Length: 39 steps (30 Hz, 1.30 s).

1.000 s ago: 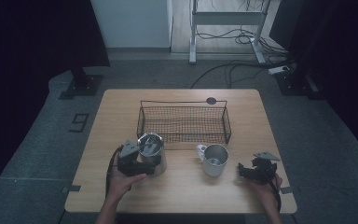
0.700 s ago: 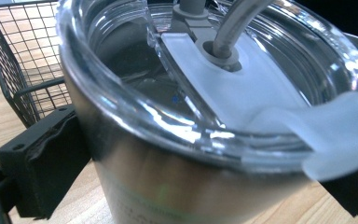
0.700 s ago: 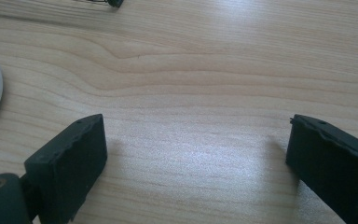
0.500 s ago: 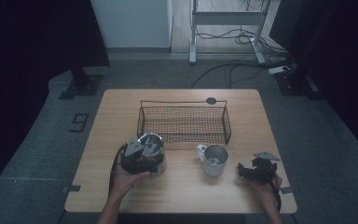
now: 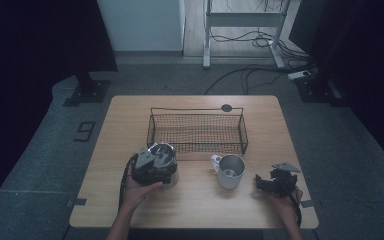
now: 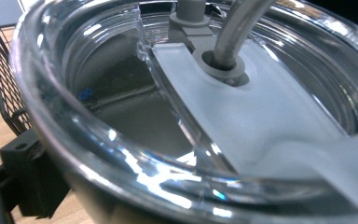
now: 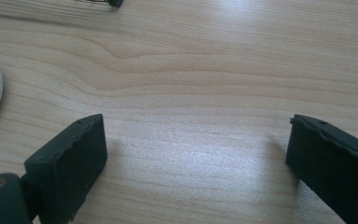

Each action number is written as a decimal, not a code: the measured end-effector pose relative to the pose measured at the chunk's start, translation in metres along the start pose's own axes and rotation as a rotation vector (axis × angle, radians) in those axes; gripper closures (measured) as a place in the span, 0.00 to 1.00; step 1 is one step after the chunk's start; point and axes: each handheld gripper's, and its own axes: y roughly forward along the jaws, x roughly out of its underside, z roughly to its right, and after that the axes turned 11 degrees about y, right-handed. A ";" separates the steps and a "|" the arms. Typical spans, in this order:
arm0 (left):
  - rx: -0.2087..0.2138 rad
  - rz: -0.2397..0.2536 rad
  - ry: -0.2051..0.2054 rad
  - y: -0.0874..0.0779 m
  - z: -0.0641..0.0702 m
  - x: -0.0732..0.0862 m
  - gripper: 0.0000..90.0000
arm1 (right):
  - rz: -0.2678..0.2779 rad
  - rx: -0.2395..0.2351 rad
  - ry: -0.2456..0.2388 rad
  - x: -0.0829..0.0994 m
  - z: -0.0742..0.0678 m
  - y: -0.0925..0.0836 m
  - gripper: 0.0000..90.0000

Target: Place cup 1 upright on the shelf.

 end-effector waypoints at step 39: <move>0.058 0.071 0.061 -0.035 -0.006 -0.029 0.04 | 0.000 0.000 0.000 0.000 0.000 0.000 0.06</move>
